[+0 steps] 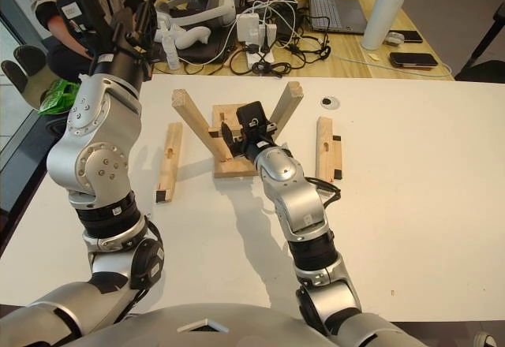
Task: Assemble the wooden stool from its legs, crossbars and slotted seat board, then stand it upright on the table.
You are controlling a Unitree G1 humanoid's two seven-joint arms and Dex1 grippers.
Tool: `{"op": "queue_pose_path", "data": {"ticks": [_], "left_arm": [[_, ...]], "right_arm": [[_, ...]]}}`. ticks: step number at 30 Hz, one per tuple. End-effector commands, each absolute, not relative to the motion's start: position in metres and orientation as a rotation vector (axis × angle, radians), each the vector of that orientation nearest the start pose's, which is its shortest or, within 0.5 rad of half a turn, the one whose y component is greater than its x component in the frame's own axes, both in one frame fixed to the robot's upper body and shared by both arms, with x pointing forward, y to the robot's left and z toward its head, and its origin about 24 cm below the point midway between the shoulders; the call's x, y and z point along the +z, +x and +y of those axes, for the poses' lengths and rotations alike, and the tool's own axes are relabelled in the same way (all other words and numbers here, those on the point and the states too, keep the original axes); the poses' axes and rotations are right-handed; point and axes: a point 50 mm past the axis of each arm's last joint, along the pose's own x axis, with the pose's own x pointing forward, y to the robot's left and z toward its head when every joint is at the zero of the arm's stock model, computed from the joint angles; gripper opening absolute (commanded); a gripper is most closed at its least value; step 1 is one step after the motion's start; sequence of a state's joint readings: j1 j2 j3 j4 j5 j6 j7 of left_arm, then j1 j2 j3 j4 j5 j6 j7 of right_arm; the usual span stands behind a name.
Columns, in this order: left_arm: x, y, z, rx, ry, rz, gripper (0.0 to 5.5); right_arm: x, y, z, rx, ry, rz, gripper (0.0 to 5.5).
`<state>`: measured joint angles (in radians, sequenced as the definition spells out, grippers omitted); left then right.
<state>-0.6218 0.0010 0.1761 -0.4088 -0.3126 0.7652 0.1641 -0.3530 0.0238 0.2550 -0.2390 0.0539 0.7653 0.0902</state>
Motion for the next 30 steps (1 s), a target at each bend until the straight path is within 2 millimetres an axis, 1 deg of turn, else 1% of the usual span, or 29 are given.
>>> {"op": "queue_pose_path", "data": {"ticks": [1, 2, 4, 6, 7, 9, 10, 11, 12, 14, 16, 17, 20, 21, 22, 24, 25, 26, 28, 30], "left_arm": [[0.233, 0.307, 0.137, -0.064, -0.248, -0.233, 2.03], [0.233, 0.308, 0.138, -0.061, -0.246, -0.235, 2.03], [0.234, 0.308, 0.14, -0.056, -0.245, -0.237, 2.03], [0.234, 0.309, 0.14, -0.054, -0.244, -0.238, 2.03], [0.235, 0.309, 0.141, -0.053, -0.243, -0.24, 2.03], [0.235, 0.31, 0.142, -0.049, -0.242, -0.239, 2.03], [0.235, 0.31, 0.141, -0.051, -0.241, -0.238, 2.03], [0.235, 0.311, 0.14, -0.053, -0.241, -0.238, 2.03], [0.234, 0.311, 0.14, -0.051, -0.238, -0.236, 2.03], [0.233, 0.311, 0.142, -0.039, -0.238, -0.23, 2.03], [0.233, 0.311, 0.143, -0.031, -0.241, -0.23, 2.03], [0.233, 0.311, 0.143, -0.031, -0.242, -0.234, 2.03], [0.24, 0.314, 0.145, -0.034, -0.232, -0.262, 2.03], [0.248, 0.317, 0.148, -0.032, -0.232, -0.288, 2.03], [0.262, 0.322, 0.151, -0.036, -0.238, -0.33, 2.03], [0.305, 0.33, 0.16, -0.053, -0.237, -0.46, 2.03], [0.326, 0.331, 0.164, -0.063, -0.237, -0.527, 2.03], [0.342, 0.33, 0.166, -0.072, -0.232, -0.579, 2.03], [0.36, 0.329, 0.168, -0.09, -0.225, -0.638, 2.03], [0.365, 0.33, 0.163, -0.121, -0.222, -0.656, 2.03]], "right_arm": [[0.156, 0.294, -0.049, 0.457, -0.014, 0.017, 3.55], [0.168, 0.295, -0.047, 0.459, -0.013, -0.041, 3.55], [0.179, 0.296, -0.047, 0.448, -0.002, -0.107, 3.55], [0.177, 0.295, -0.048, 0.439, 0.021, -0.115, 3.55], [0.168, 0.294, -0.047, 0.444, 0.032, -0.09, 3.55], [0.102, 0.293, -0.05, 0.423, 0.007, 0.278, 3.55], [0.069, 0.285, -0.056, 0.396, -0.01, 0.46, 3.55], [0.051, 0.278, -0.059, 0.377, 0.015, 0.565, 3.55], [0.044, 0.274, -0.059, 0.373, 0.031, 0.606, 3.55], [0.044, 0.272, -0.055, 0.401, 0.041, 0.612, 3.55], [0.054, 0.276, -0.049, 0.428, 0.038, 0.557, 3.55], [0.06, 0.279, -0.046, 0.44, 0.042, 0.52, 3.55], [0.094, 0.29, -0.037, 0.486, 0.077, 0.341, 3.55], [0.1, 0.292, -0.035, 0.497, 0.085, 0.311, 3.55], [0.101, 0.293, -0.035, 0.492, 0.087, 0.309, 3.55], [0.094, 0.293, -0.037, 0.472, 0.086, 0.337, 3.55], [0.092, 0.292, -0.037, 0.467, 0.083, 0.345, 3.55], [0.091, 0.292, -0.037, 0.467, 0.083, 0.349, 3.55], [0.09, 0.291, -0.037, 0.469, 0.082, 0.349, 3.55], [0.086, 0.29, -0.038, 0.461, 0.084, 0.367, 3.55]]}}
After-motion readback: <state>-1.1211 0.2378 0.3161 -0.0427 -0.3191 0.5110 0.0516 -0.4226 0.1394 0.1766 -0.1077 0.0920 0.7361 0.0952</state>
